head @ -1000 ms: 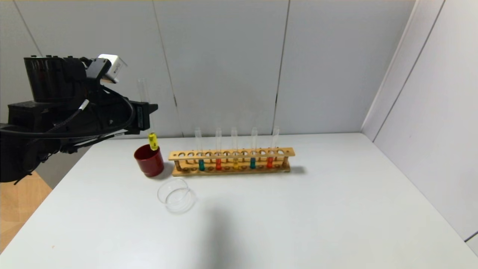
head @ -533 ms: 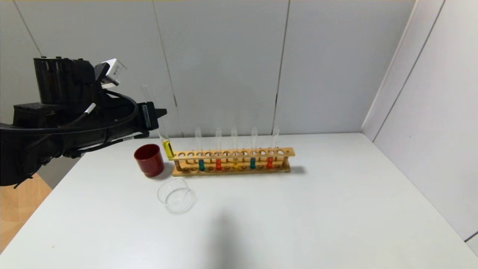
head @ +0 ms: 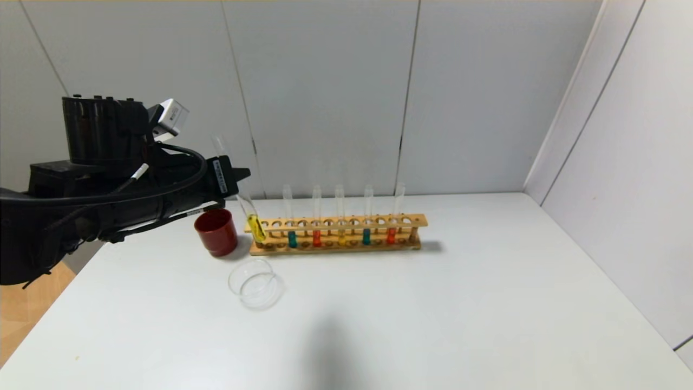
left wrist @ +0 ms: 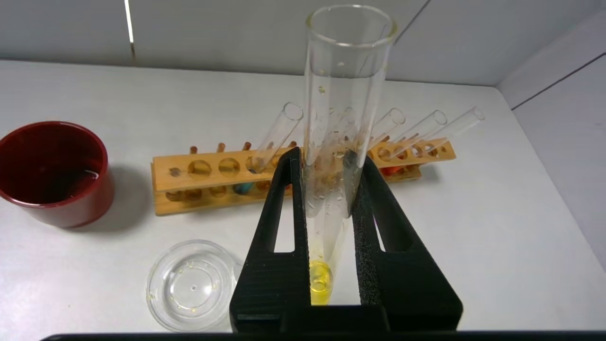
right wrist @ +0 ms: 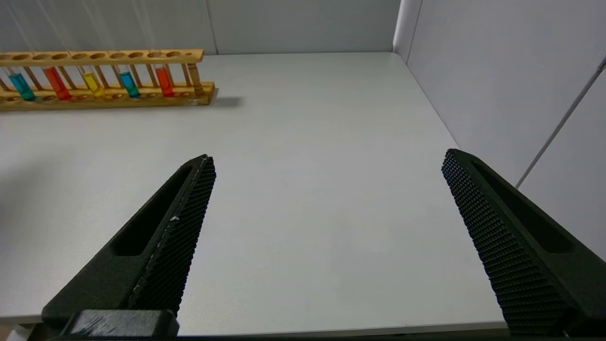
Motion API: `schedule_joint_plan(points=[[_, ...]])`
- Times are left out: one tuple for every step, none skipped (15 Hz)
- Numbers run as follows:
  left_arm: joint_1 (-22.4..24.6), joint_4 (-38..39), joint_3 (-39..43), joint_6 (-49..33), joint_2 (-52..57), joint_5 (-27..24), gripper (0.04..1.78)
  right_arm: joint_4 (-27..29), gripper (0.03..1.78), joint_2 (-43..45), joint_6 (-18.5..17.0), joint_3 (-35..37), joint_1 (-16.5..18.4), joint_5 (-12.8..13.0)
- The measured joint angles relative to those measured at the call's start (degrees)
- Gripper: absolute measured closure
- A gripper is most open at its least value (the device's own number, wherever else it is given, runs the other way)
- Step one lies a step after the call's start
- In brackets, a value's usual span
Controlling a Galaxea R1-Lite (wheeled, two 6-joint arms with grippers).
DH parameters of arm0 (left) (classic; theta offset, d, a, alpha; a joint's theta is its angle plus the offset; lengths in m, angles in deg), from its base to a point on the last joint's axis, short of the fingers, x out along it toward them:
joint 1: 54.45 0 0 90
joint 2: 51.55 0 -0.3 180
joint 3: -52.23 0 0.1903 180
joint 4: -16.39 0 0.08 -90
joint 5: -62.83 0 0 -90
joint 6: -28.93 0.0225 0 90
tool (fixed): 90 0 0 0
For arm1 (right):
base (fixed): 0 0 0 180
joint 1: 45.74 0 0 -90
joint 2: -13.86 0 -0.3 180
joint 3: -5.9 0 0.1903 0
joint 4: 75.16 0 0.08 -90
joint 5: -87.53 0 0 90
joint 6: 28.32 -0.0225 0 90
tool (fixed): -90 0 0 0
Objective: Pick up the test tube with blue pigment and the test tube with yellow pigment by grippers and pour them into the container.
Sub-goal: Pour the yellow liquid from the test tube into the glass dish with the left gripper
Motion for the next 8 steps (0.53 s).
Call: schedule_joint_plan(points=[[-0.46,-0.05,0.34,-0.83,0.09,0.48,1.50,0.02,0.06,0.00,0.00,0.00,0.00,0.00],[-0.93,-0.21,0.65,-1.95,0.26,1.33,1.50,0.00,0.06,0.00,0.00,0.00,0.00,0.00],[-1.54,-0.35,0.89,-3.17,0.45,2.51,1.50,0.02,0.06,0.00,0.02,0.00,-0.02,0.00],[-2.21,-0.43,1.22,-3.94,0.65,3.75,1.50,0.00,0.06,0.00,0.00,0.00,-0.02,0.00],[-2.97,-0.35,1.79,-4.71,0.85,5.34,1.50,0.00,0.06,0.00,0.02,0.00,-0.02,0.00],[-3.77,-0.32,2.27,-5.51,0.98,6.91,1.50,0.00,0.06,0.00,0.00,0.00,-0.02,0.00],[-4.55,-0.21,2.66,-6.61,1.13,8.51,1.50,0.00,0.06,0.00,0.00,0.00,0.00,0.00],[-5.42,-0.24,2.88,-8.22,1.27,10.00,1.50,0.00,0.06,0.00,0.00,0.00,-0.02,-0.02]])
